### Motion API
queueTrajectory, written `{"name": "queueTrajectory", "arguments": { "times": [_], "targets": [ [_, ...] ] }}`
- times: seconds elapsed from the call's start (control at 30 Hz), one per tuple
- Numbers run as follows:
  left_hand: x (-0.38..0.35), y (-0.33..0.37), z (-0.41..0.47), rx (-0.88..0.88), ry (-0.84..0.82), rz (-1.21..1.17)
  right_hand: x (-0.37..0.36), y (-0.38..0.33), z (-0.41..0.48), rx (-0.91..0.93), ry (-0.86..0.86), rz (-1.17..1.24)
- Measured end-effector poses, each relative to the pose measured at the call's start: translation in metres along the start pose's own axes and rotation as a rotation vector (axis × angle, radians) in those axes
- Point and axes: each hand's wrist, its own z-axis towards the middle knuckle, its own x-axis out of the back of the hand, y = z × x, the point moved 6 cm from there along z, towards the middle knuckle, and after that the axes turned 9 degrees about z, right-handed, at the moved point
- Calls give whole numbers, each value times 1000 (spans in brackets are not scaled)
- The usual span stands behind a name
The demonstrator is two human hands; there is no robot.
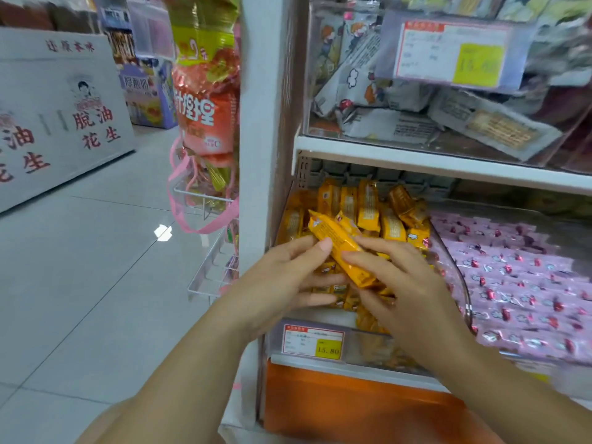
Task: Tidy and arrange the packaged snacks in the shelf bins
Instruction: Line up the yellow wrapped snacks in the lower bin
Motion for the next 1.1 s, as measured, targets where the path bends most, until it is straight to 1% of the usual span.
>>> {"name": "queueTrajectory", "arguments": {
  "times": [0.13,0.33,0.4,0.43,0.5,0.53,0.6,0.63,0.7,0.83,0.9,0.97,1.03,1.1],
  "targets": [
    [-14,-3,11,23,14,-85,3,5,-13,48,-51,-63],
    [-27,-9,27,50,101,-45,7,14,-24,55,-138,-102],
    [-29,-11,30,63,130,-32,10,16,-25,40,-168,-53],
    [-29,-12,31,67,141,-31,12,17,-25,21,-179,16],
    [-29,-11,33,61,146,-4,15,21,-23,-63,-161,223],
    [-29,-11,34,55,144,24,17,25,-21,-144,-124,337],
    [-29,-9,35,43,134,55,18,34,-15,-339,-11,546],
    [-29,-7,35,37,122,42,18,37,-13,-416,54,612],
    [-28,-2,33,24,89,-1,16,42,-9,-524,153,665],
    [-22,0,31,39,24,-35,12,47,-5,-688,217,764],
    [-20,-1,30,60,-5,-13,8,52,-5,-767,205,794],
    [-15,-3,30,75,13,35,3,54,-2,-783,137,815],
    [-6,-4,32,41,107,163,2,53,3,-740,59,795],
    [5,-3,34,-48,218,384,7,51,5,-674,-2,678]
  ]
}}
